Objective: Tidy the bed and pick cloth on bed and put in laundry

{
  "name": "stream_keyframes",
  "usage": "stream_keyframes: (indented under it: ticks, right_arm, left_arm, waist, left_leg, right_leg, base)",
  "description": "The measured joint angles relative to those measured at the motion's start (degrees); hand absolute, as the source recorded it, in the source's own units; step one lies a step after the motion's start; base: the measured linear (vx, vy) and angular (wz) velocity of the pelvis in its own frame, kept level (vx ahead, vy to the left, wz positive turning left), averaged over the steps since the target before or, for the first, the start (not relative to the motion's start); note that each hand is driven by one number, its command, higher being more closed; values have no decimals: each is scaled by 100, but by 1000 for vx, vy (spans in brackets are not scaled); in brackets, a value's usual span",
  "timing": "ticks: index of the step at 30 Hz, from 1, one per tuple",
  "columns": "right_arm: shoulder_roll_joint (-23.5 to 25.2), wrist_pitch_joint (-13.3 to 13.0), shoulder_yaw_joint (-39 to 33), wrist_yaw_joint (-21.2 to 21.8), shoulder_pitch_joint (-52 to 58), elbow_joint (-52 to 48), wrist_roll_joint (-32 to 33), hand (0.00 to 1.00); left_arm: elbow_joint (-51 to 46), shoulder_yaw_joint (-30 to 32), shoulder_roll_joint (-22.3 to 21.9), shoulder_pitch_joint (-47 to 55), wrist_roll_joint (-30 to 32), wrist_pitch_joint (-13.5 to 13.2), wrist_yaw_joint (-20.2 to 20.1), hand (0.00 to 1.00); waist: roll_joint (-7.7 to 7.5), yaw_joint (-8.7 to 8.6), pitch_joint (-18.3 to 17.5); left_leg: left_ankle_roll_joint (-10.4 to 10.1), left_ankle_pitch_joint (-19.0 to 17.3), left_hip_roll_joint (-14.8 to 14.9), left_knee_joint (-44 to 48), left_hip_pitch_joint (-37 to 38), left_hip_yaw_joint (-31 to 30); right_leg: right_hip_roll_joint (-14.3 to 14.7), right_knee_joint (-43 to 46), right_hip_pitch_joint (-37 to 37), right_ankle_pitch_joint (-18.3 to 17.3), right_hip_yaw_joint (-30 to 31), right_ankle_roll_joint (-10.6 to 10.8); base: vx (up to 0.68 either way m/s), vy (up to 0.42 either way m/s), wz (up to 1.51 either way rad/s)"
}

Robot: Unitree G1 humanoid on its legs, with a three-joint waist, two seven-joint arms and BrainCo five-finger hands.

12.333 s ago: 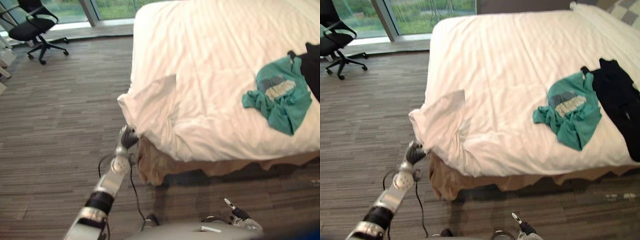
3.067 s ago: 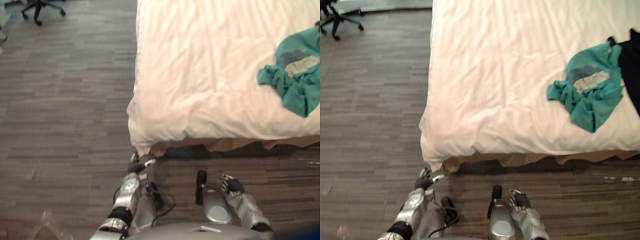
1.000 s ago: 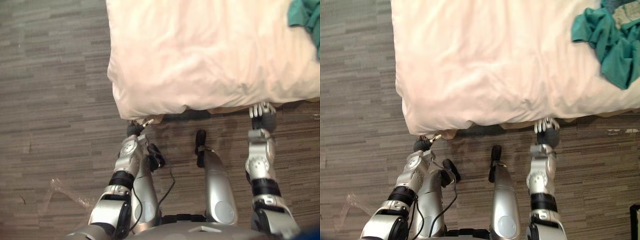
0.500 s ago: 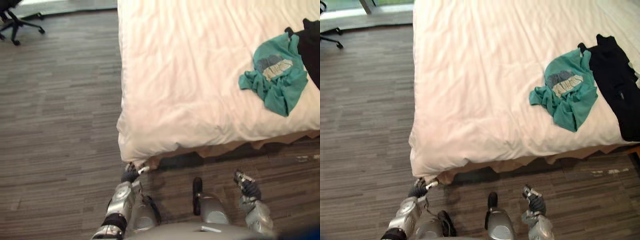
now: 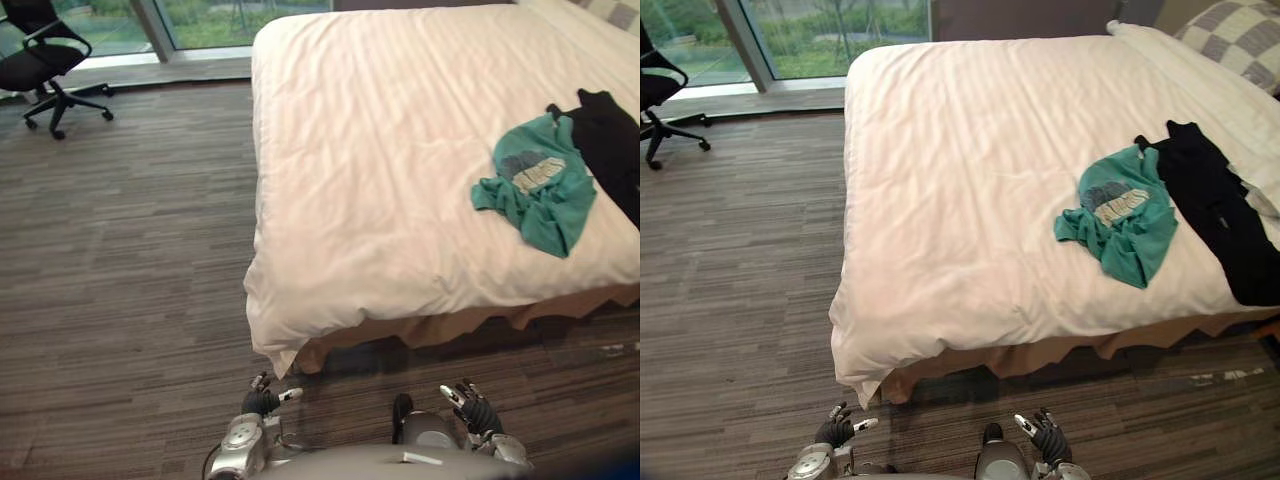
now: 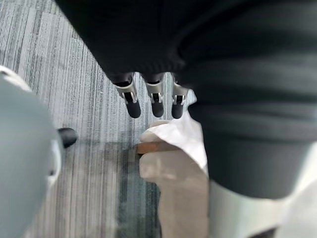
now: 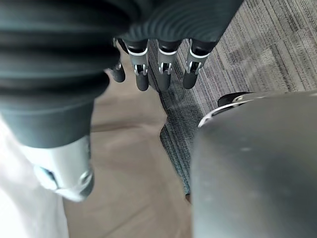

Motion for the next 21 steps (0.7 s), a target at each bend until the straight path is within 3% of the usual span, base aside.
stream_keyframes:
  ticks: [2, 3, 8, 13, 18, 21]
  right_arm:
    - [-25, 64, 16, 2, -9, 13, 0, 0]
    - [-76, 155, 60, -7, 23, 60, 2, 0]
    - [-189, 380, 122, -27, -45, 109, -101, 0]
    - [-252, 506, 68, -133, 2, 111, -234, 0]
    - [-274, 510, 129, -293, -15, 129, -335, 0]
    - [-410, 480, 410, -350, -65, 234, -683, 0]
  left_arm:
    - [-3, -58, -12, 9, 54, 4, 80, 0]
    - [-3, -80, 26, -20, 92, 46, 155, 0]
    - [77, -194, -31, -132, 32, 209, 287, 0]
    - [170, -202, -176, -181, 248, 45, 385, 0]
    - [224, -181, -161, -229, 498, -25, 414, 0]
    - [271, -27, -139, -109, 477, -173, 426, 0]
  waist:
    - [26, -32, 20]
    - [30, -28, 2]
    - [164, 29, -1]
    - [321, -11, 5]
    - [284, 42, 15]
    - [284, 139, 4]
  left_leg:
    - [13, -72, 99, 204, -3, 79]
    - [-73, -230, 167, 374, 4, 104]
    - [-143, -249, 239, 219, -1, 257]
    - [-207, -104, 244, 83, 228, 132]
    - [-143, -58, 121, 571, 276, -797]
    - [106, -63, 15, 1507, 83, -1431]
  right_leg:
    - [-79, 286, -52, -115, -339, -168]
    - [48, 41, 51, 26, -321, -77]
    - [364, -1202, 354, 635, -353, -171]
    - [618, -1436, 441, 789, -11, -219]
    - [632, -1434, 488, 771, 679, -204]
    - [695, -1430, 401, 743, 1430, -163]
  base:
    - [-86, -34, -30]
    - [-72, -34, -38]
    - [-8, -54, -51]
    - [80, -29, -41]
    - [61, 16, -60]
    - [-13, 41, -139]
